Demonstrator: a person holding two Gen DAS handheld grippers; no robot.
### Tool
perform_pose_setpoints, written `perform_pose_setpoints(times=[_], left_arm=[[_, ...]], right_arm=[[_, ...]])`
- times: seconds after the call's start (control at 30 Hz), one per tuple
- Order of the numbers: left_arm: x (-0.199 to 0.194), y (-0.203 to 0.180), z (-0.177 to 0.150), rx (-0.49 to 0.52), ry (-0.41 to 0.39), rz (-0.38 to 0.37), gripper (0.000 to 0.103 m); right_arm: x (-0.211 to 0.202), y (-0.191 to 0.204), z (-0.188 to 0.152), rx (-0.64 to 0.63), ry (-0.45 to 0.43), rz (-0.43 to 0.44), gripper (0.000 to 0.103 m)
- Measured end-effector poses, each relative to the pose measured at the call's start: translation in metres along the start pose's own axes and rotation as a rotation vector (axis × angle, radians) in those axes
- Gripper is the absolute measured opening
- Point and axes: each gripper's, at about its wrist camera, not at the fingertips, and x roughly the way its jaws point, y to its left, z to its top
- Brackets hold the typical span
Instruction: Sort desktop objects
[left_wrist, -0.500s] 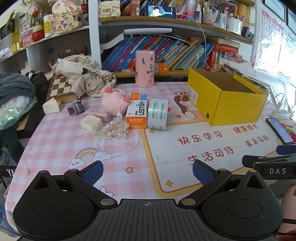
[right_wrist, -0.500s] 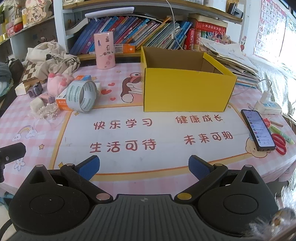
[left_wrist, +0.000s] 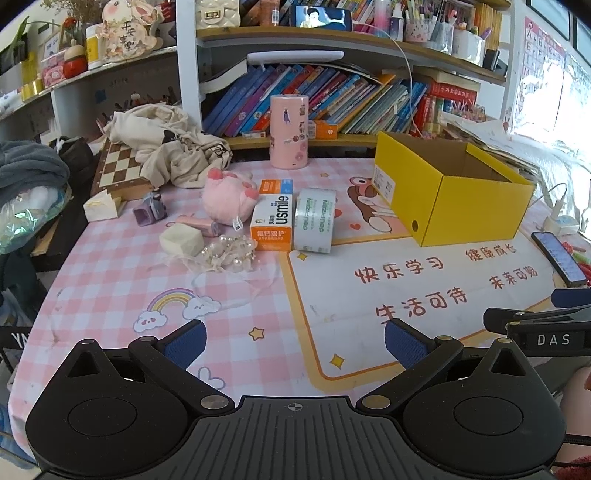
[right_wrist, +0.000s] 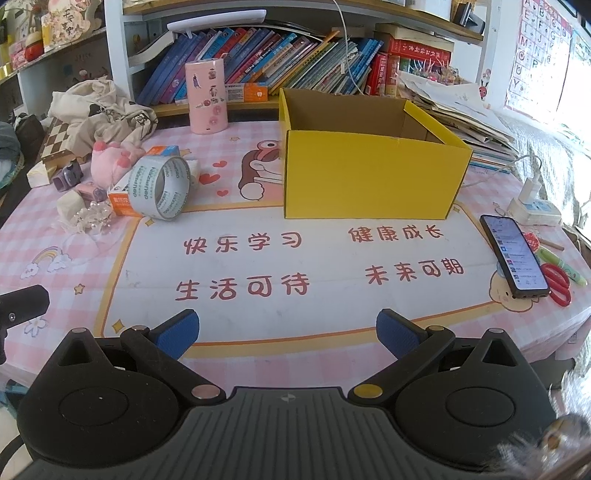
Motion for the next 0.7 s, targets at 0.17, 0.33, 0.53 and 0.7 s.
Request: perform_pose_setpoints(times=[0.17, 0.33, 0.53, 0.7], left_arm=[[0.0007, -0.0032, -0.0029, 0.003, 0.002, -0.003, 0.103], [0.0025, -0.0025, -0.0025, 0.003, 0.010, -0.005, 0.103], [0.0030, -0.0027, -0.0026, 0.000, 0.022, -0.010, 0.103], [0.0031, -0.0028, -0.0009, 0.000, 0.030, -0.011, 0.103]], right_arm=[[0.0034, -0.0004, -0.0006, 0.000, 0.002, 0.000, 0.103], [0.0054, -0.0011, -0.0002, 0.002, 0.007, 0.000, 0.103], [0.0078, -0.0004, -0.0003, 0.000, 0.012, 0.007, 0.103], [0.0089, 0.0001, -0.0013, -0.004, 0.015, 0.015, 0.103]])
